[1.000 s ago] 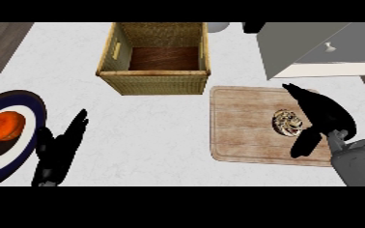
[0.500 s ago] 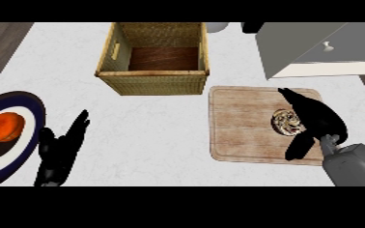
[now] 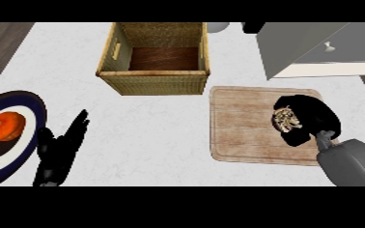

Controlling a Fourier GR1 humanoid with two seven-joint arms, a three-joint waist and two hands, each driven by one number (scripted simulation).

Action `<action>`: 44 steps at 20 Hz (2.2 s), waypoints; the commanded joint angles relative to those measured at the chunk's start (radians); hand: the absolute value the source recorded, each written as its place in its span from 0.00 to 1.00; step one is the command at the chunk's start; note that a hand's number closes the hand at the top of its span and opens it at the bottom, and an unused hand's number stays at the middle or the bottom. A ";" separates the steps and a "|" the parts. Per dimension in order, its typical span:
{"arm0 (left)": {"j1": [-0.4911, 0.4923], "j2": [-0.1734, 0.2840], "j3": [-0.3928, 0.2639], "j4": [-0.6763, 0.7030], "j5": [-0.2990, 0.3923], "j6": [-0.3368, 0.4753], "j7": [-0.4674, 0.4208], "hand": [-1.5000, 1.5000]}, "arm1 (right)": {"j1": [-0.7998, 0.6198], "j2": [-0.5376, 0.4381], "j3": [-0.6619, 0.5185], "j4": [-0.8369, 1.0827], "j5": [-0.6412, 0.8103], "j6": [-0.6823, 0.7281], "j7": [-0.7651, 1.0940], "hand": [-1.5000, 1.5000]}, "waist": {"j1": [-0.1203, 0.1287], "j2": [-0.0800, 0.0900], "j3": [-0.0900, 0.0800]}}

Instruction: Pick the cupcake from the cutting board and place it in the basket

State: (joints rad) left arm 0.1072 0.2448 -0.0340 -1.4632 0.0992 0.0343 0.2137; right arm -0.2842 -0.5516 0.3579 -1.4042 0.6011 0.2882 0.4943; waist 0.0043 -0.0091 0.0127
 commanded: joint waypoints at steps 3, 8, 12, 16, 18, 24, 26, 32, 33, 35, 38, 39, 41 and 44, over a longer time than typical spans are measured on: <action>0.047 0.002 0.001 0.032 0.017 -0.032 0.066 0.50 | -0.028 -0.017 0.017 0.034 0.083 -0.006 -0.077 1.00 | 0.002 0.009 -0.013; -0.002 -0.040 -0.003 0.069 -0.023 0.015 0.062 0.50 | -0.010 0.032 0.021 0.064 0.155 -0.064 -0.091 1.00 | 0.000 0.011 -0.013; -0.005 0.005 -0.001 0.040 -0.004 -0.038 0.071 0.50 | -0.126 0.356 0.242 -0.067 0.252 -0.013 0.229 1.00 | 0.051 0.008 -0.018; -0.029 -0.008 -0.042 0.032 -0.026 -0.048 0.069 0.50 | -0.255 0.540 0.328 -0.036 0.295 0.004 0.368 1.00 | 0.129 0.013 -0.024; -0.050 -0.030 -0.059 0.034 -0.026 -0.045 0.075 0.50 | -0.312 0.545 0.370 -0.022 0.301 -0.036 0.463 1.00 | 0.138 0.016 -0.021; -0.064 -0.033 -0.075 0.053 -0.036 -0.052 0.078 0.50 | -0.437 0.550 0.282 -0.160 0.196 -0.354 0.577 1.00 | 0.164 0.020 -0.010; -0.066 -0.040 -0.082 0.050 -0.035 -0.054 0.077 0.50 | -0.503 0.551 0.270 -0.189 0.218 -0.461 0.609 1.00 | 0.166 0.013 -0.012; -0.081 -0.030 -0.072 0.078 -0.041 -0.051 0.094 0.50 | -0.734 0.551 0.233 -0.164 0.266 -0.567 0.768 1.00 | 0.156 0.006 -0.021; -0.095 -0.027 -0.066 0.070 -0.034 -0.055 0.102 0.50 | -0.773 0.551 0.210 -0.155 0.268 -0.569 0.796 1.00 | 0.147 0.003 -0.021; -0.089 -0.032 -0.068 0.074 -0.047 -0.037 0.107 0.50 | -0.844 0.551 0.189 -0.109 0.305 -0.574 0.829 1.00 | 0.135 0.003 -0.021; -0.084 -0.021 -0.061 0.060 -0.036 -0.050 0.110 0.50 | -0.942 0.551 0.138 -0.059 0.309 -0.562 0.889 1.00 | 0.135 -0.002 -0.023; -0.064 -0.017 -0.065 0.055 -0.037 -0.054 0.114 0.50 | -0.978 0.551 0.109 -0.029 0.310 -0.559 0.896 1.00 | 0.140 -0.001 -0.023; -0.049 -0.032 -0.060 0.061 -0.039 -0.039 0.087 0.50 | -1.043 0.551 0.086 0.006 0.323 -0.562 0.930 1.00 | 0.128 -0.001 -0.023; -0.072 -0.035 -0.063 0.049 -0.038 -0.037 0.114 0.50 | -1.142 0.551 0.056 0.073 0.312 -0.549 0.974 1.00 | 0.111 -0.002 -0.022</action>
State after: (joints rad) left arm 0.0212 0.2219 -0.0904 -1.4529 0.0608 -0.0062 0.3014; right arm -1.2964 -0.0109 0.4461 -1.3935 0.9107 -0.2275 1.1967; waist 0.1324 -0.0140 -0.0029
